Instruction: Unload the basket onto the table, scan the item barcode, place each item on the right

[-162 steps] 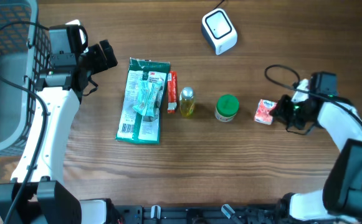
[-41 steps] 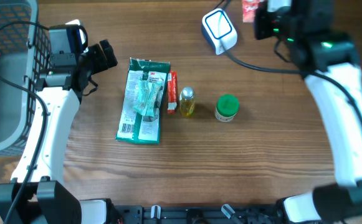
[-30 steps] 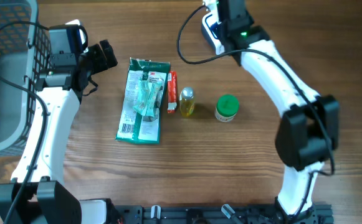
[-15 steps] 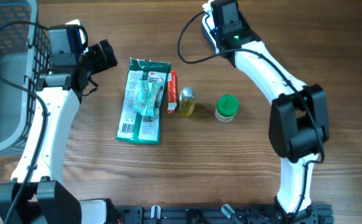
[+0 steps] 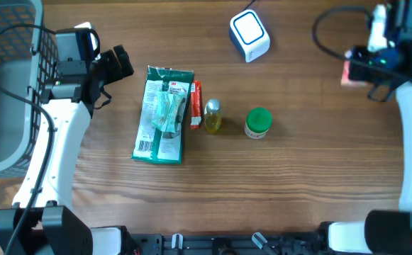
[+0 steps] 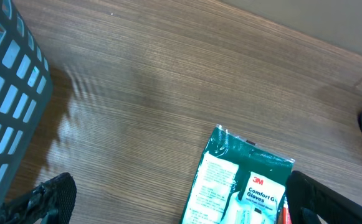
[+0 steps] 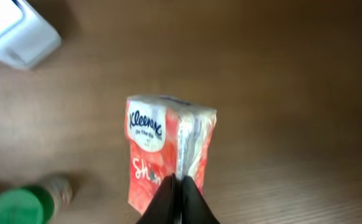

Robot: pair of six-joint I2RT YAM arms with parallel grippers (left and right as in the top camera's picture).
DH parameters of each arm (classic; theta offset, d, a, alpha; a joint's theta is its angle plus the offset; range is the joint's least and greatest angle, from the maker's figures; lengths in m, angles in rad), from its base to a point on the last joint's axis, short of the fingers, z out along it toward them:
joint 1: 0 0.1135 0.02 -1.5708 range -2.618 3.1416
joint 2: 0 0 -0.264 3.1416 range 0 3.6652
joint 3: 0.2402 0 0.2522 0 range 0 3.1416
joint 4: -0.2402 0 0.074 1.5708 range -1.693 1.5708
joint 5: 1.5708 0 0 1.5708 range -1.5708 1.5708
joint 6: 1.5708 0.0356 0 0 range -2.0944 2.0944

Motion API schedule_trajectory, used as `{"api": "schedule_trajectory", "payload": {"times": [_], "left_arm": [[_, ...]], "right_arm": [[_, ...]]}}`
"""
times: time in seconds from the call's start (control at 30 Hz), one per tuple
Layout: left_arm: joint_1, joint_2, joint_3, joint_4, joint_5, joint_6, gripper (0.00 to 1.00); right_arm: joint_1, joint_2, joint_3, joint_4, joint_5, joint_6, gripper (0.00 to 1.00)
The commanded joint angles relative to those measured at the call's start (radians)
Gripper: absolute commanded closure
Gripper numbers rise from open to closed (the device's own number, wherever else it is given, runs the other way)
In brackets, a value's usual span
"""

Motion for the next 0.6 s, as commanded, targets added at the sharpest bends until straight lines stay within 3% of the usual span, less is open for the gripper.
{"api": "schedule_trajectory", "payload": {"times": [0.0,0.17,0.4,0.47,0.57], "left_arm": [[0.004,0.000,0.006,0.000,-0.010,0.008,0.00],[0.004,0.000,0.006,0.000,-0.010,0.008,0.00],[0.004,0.000,0.006,0.000,-0.010,0.008,0.00],[0.004,0.000,0.006,0.000,-0.010,0.008,0.00],[0.004,0.000,0.006,0.000,-0.010,0.008,0.00]], "right_arm": [[-0.100,0.037,-0.185,0.047,-0.155,0.044,0.96],[-0.184,0.037,-0.421,0.240,-0.099,0.047,0.96],[-0.212,0.039,-0.548,0.360,-0.011,0.067,0.95],[-0.212,0.039,-0.570,0.386,-0.007,0.069,0.66],[-0.212,0.036,-0.562,0.391,0.003,0.079,0.49]]}}
